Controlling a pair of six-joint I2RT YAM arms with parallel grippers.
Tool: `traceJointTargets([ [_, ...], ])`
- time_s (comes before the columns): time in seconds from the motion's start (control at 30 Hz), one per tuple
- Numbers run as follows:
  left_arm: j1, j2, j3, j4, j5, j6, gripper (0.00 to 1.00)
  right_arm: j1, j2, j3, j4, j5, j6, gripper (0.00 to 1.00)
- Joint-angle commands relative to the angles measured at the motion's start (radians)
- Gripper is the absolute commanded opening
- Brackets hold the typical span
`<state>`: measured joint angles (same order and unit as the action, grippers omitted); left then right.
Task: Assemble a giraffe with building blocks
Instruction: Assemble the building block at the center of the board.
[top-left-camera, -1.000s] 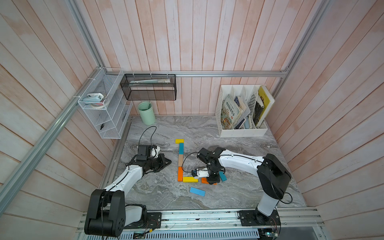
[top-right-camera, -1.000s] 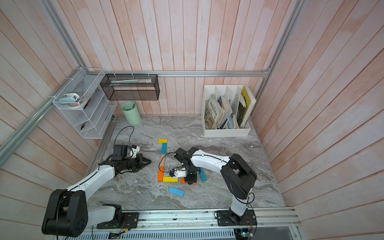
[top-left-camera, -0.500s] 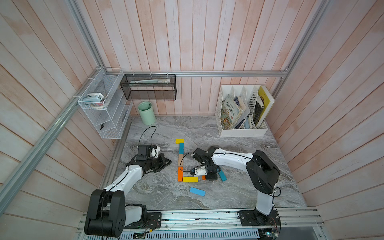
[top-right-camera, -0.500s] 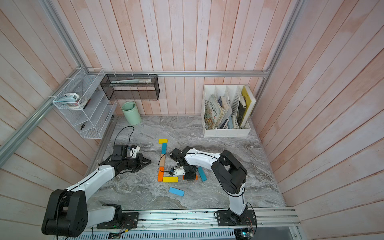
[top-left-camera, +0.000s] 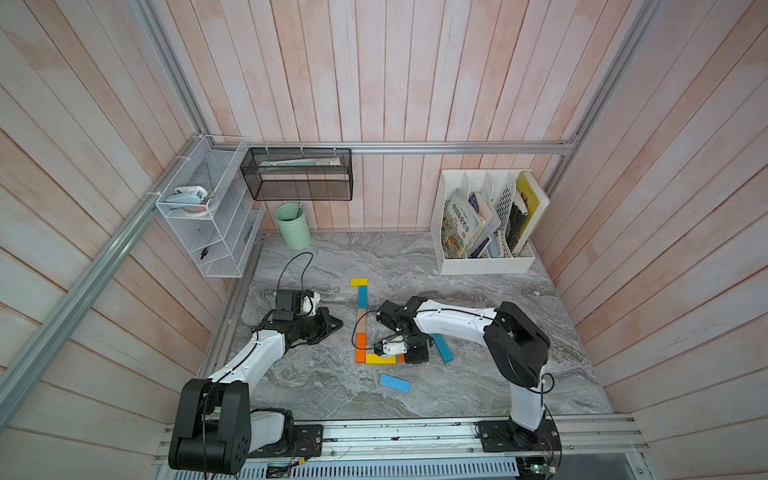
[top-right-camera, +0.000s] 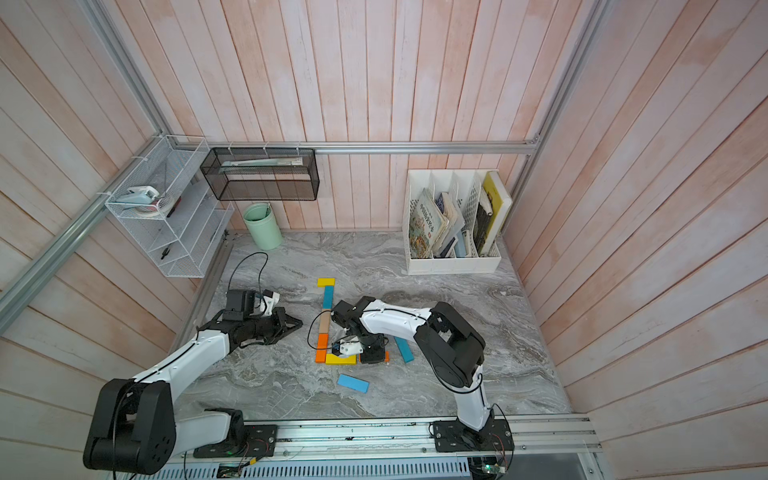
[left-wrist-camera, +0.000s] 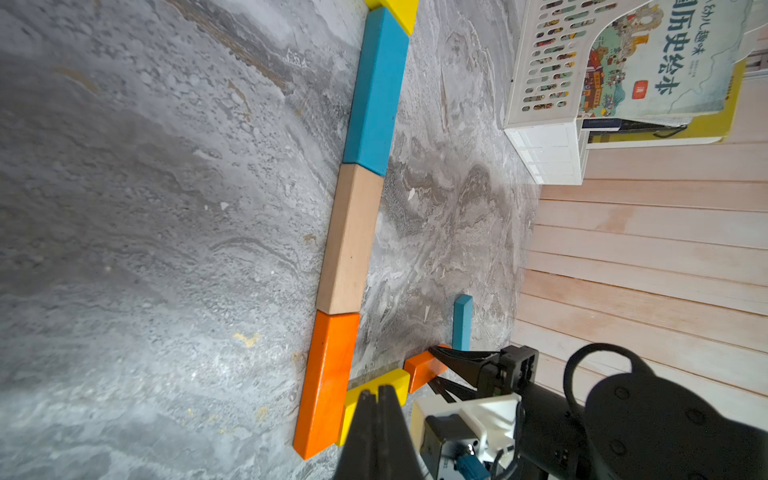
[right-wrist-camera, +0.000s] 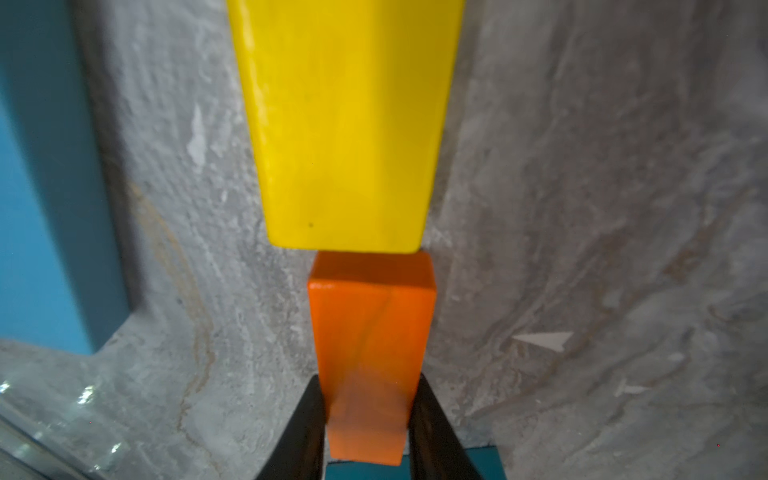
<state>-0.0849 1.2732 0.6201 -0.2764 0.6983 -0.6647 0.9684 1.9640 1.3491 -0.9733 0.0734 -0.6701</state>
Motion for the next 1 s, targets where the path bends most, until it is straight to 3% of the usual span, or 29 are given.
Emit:
traceJointTargets([
  [0.0, 0.005, -0.01, -0.006, -0.002, -0.013, 0.02, 0.0, 0.007, 0.031, 0.018, -0.008, -0.025, 0.012, 0.0],
  [0.87, 0.007, -0.014, -0.009, 0.001, -0.008, 0.024, 0.0, 0.027, 0.04, 0.002, -0.016, -0.07, 0.053, 0.0],
  [0.97, 0.007, -0.014, -0.009, 0.001, -0.008, 0.024, 0.0, 0.027, 0.035, -0.012, -0.008, -0.066, 0.056, 0.14],
])
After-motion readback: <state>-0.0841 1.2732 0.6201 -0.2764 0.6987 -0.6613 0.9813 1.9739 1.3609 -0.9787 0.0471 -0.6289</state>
